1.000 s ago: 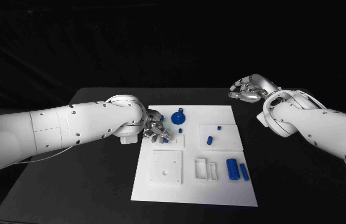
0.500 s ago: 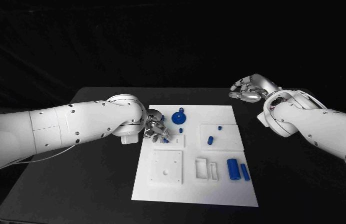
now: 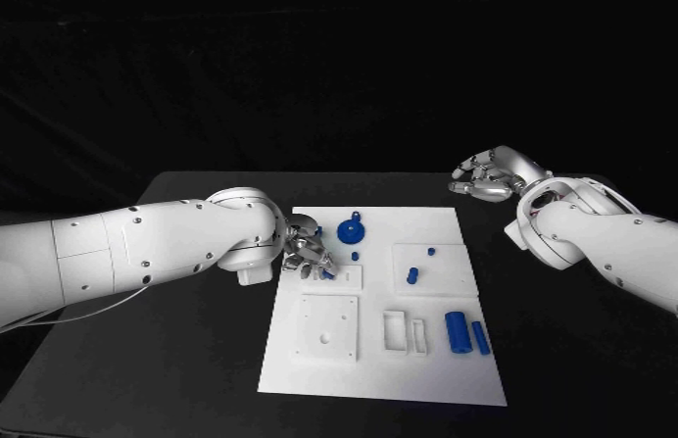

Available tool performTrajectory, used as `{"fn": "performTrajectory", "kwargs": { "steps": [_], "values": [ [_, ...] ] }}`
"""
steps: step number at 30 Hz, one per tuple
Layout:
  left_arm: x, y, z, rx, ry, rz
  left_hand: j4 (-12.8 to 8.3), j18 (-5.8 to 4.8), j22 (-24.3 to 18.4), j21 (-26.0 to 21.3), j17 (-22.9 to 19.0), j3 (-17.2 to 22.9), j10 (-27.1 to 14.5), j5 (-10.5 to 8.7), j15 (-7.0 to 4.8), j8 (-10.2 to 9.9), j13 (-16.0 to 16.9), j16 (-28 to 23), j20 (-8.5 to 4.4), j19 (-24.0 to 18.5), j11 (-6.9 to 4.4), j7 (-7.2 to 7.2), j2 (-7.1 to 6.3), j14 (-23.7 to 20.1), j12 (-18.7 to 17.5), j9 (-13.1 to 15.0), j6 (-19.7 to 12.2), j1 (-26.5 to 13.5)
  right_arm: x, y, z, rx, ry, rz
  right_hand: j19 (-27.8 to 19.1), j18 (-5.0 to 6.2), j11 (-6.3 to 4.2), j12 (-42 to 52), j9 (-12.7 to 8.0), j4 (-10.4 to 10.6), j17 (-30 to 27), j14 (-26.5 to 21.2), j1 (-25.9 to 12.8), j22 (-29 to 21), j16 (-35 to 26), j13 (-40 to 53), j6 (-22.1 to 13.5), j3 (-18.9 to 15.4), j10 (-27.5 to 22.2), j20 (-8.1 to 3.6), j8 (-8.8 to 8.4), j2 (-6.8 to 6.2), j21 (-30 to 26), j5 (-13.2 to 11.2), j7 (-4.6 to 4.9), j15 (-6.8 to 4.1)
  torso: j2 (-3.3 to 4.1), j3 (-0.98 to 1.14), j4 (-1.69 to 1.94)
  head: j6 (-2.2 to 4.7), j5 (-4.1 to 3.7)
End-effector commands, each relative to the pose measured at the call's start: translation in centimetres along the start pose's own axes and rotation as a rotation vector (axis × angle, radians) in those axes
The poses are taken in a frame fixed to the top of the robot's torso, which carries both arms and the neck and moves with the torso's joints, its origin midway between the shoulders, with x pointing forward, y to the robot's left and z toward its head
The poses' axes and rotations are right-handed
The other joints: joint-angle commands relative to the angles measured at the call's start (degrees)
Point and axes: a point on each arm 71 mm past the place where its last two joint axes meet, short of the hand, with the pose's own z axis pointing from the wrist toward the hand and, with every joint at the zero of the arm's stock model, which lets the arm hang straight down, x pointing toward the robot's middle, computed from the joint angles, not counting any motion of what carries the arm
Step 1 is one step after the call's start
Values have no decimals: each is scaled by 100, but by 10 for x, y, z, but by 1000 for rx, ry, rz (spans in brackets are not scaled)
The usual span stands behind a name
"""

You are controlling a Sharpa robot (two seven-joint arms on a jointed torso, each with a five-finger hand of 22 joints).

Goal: Assemble the parts on the task board

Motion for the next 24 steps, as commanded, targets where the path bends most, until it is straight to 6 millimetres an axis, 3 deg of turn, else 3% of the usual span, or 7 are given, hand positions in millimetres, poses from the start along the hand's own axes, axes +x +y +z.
{"fn": "performTrajectory", "kwargs": {
  "steps": [1,4,15,17,20,24],
  "values": [
    [-2,-4,0,26,-42,-26,-78,24,6,6,9,42,58,58,-69,46,8,30,-570,-22,-9,34,143,18,-10,-16,93,50,2,1,0,-12,15,-3,8,484,24,19,-6,-12,-9,-17,-8,79,8,-6,19,-35,7,-25,-8,56,-36,32,51,29,0,4,-1,6,6],
    [-2,-5,-1,28,-56,-24,-98,22,7,7,16,66,74,121,-78,56,15,46,-573,-15,-19,24,150,21,-6,-33,127,7,2,1,0,-12,15,-3,8,484,24,19,-6,-12,-9,-18,-8,79,8,-7,19,-35,7,-25,-8,56,-36,33,51,29,2,5,-2,5,3],
    [1,-12,0,22,-55,37,-207,15,24,34,69,137,161,621,-149,185,74,170,-593,34,-100,-64,169,48,57,-62,409,-246,2,1,0,-11,17,-2,7,484,24,19,-7,-13,-9,-18,-7,79,8,-8,18,-34,6,-26,-8,57,-37,38,51,29,0,13,-3,-13,15],
    [2,-14,0,23,-47,47,-229,14,29,41,86,140,179,816,-170,234,90,212,-597,42,-125,-92,177,57,81,-49,496,-311,2,1,0,-11,17,-2,7,485,24,19,-7,-13,-10,-18,-6,79,8,-8,18,-34,6,-26,-9,57,-37,39,51,29,1,14,-3,-15,20],
    [4,-15,0,23,-44,52,-361,12,43,54,116,142,197,1338,-208,325,132,298,-606,49,-168,-128,284,57,150,-19,625,-531,2,1,0,-11,17,-2,7,484,24,19,-7,-15,-10,-19,-5,80,8,-8,17,-33,5,-26,-9,58,-37,44,51,29,2,12,-5,-16,27],
    [4,-15,1,23,-53,60,-490,10,49,57,124,193,199,1625,-214,374,174,354,-615,61,-169,-144,337,54,221,-10,665,-683,2,1,0,-11,17,-2,7,485,24,19,-8,-18,-10,-19,-2,80,8,-9,17,-32,5,-26,-9,58,-38,53,51,29,0,14,-3,-18,31]
  ]
}}
